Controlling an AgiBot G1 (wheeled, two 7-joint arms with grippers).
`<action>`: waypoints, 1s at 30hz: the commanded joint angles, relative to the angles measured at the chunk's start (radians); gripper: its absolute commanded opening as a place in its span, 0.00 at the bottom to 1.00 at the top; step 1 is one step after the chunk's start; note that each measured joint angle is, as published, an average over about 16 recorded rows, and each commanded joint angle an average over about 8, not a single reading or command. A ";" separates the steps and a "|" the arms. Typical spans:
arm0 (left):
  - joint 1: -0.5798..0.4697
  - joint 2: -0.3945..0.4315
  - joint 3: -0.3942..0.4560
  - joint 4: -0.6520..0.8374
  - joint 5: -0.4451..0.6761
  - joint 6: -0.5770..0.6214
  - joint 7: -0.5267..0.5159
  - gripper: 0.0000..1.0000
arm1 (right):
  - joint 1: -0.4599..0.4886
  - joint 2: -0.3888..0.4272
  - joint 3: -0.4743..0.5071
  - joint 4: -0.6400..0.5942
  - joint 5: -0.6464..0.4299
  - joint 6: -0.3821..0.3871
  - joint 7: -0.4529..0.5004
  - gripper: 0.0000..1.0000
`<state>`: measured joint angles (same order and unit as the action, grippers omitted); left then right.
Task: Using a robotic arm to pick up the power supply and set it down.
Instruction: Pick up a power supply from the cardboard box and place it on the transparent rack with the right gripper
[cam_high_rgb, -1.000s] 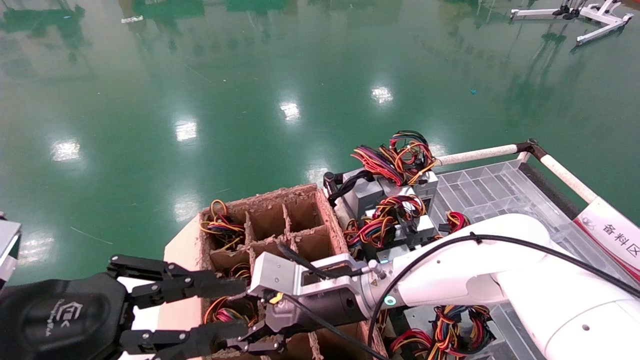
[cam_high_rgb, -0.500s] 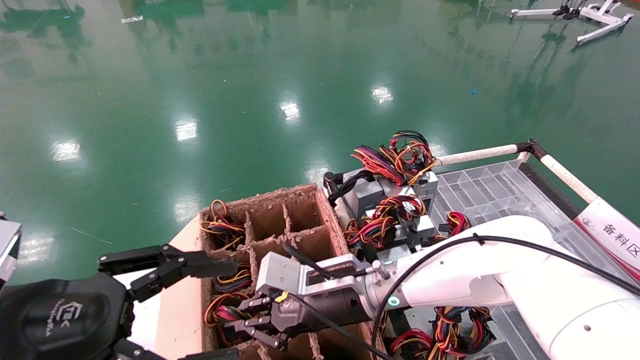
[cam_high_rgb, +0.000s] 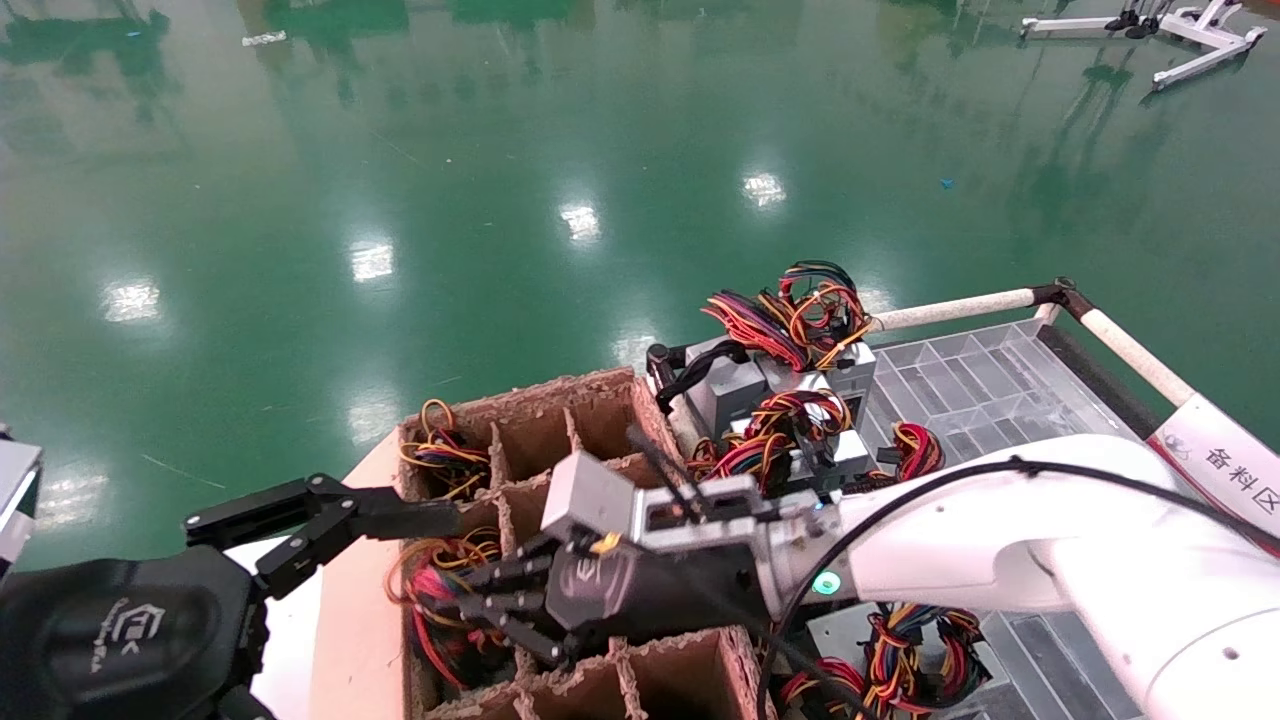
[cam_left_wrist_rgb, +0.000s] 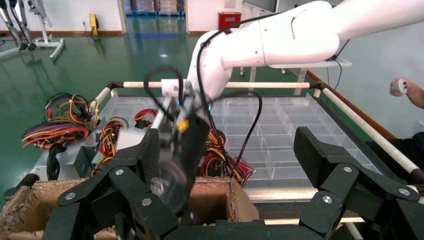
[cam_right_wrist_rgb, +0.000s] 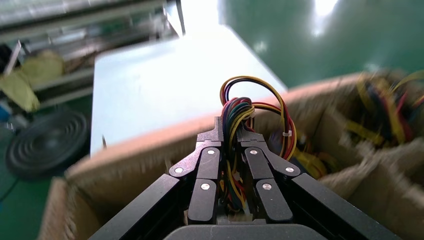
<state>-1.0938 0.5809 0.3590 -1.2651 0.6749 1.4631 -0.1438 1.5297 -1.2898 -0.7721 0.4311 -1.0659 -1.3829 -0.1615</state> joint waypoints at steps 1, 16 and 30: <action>0.000 0.000 0.000 0.000 0.000 0.000 0.000 1.00 | 0.001 0.010 0.016 -0.001 0.026 -0.019 -0.005 0.00; 0.000 0.000 0.000 0.000 0.000 0.000 0.000 1.00 | 0.043 0.120 0.149 0.095 0.215 -0.081 0.024 0.00; 0.000 0.000 0.000 0.000 0.000 0.000 0.000 1.00 | 0.301 0.210 0.158 -0.056 0.172 -0.136 -0.015 0.00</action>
<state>-1.0939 0.5808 0.3593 -1.2651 0.6747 1.4629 -0.1436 1.8303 -1.0837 -0.6199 0.3716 -0.9034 -1.4969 -0.1809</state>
